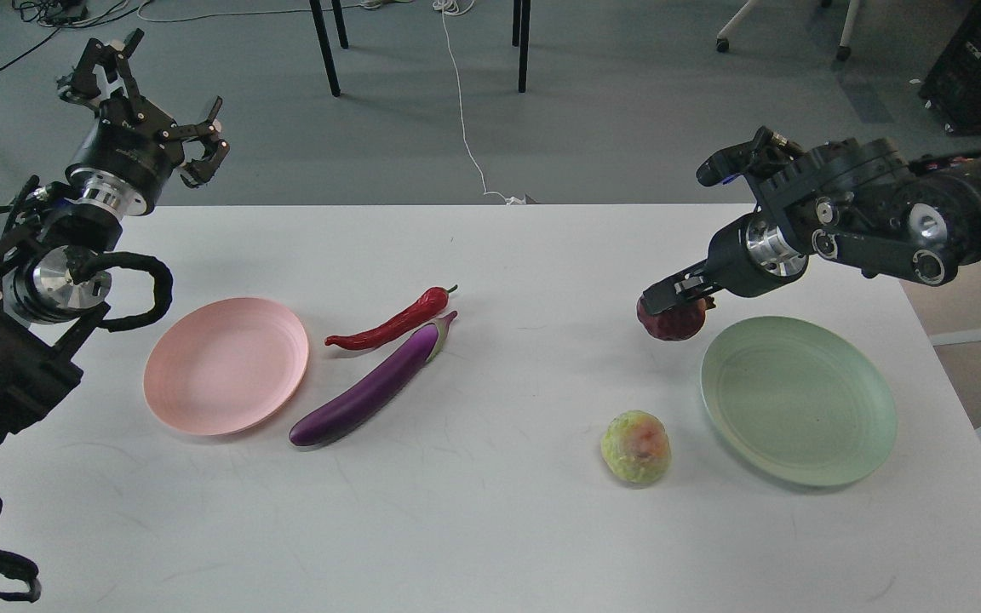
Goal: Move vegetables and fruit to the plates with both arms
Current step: 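Carry the pomegranate onto the green plate and release it, then move the right gripper down to the yellow-green peach and grasp it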
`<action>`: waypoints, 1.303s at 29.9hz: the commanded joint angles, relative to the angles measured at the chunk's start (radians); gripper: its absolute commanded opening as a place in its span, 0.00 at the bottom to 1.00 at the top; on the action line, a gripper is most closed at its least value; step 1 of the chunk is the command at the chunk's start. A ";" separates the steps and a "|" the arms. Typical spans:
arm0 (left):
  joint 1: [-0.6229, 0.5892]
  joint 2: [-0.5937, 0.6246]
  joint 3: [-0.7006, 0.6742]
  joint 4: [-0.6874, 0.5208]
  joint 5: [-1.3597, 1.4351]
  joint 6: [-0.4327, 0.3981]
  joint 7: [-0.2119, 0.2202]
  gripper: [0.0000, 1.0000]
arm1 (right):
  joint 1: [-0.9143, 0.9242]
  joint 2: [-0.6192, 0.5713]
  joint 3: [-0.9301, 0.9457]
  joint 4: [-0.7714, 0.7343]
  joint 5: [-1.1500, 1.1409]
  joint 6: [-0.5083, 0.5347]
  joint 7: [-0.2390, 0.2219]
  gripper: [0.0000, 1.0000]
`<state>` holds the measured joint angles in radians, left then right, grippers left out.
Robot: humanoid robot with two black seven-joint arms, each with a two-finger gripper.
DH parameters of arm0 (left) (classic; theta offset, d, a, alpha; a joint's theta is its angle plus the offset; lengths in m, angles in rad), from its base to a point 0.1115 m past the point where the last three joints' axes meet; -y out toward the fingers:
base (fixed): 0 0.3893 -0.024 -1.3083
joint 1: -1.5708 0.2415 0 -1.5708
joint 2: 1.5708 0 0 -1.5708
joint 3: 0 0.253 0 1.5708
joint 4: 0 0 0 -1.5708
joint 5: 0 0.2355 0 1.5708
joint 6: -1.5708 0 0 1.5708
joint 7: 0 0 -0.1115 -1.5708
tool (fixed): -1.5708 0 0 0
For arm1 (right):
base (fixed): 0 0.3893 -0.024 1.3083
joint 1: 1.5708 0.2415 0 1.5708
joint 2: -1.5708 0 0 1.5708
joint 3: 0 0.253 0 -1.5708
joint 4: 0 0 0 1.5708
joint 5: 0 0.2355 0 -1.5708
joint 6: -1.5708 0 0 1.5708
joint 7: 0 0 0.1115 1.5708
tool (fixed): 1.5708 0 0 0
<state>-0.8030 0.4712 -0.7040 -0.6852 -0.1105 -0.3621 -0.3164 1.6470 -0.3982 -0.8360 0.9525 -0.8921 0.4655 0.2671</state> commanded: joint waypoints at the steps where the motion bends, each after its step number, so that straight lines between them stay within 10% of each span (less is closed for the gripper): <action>1: -0.001 0.000 0.001 -0.004 0.000 0.000 0.002 0.98 | -0.013 -0.071 -0.017 0.000 -0.088 -0.008 -0.014 0.48; 11: -0.001 0.000 0.001 -0.004 0.000 0.000 0.004 0.98 | -0.140 -0.166 -0.012 -0.006 -0.140 -0.041 -0.017 0.57; 17: -0.001 0.000 0.003 -0.002 0.000 0.000 0.004 0.98 | -0.168 -0.169 0.004 -0.006 -0.137 -0.044 -0.016 0.97; 39: -0.002 0.020 0.003 -0.002 0.000 0.000 0.007 0.98 | 0.019 -0.031 0.057 0.327 -0.014 -0.011 -0.011 0.97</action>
<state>-0.8067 0.4742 -0.7010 -0.6872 -0.1103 -0.3619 -0.3099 1.6701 -0.4517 -0.7735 1.2477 -0.9103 0.4535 0.2543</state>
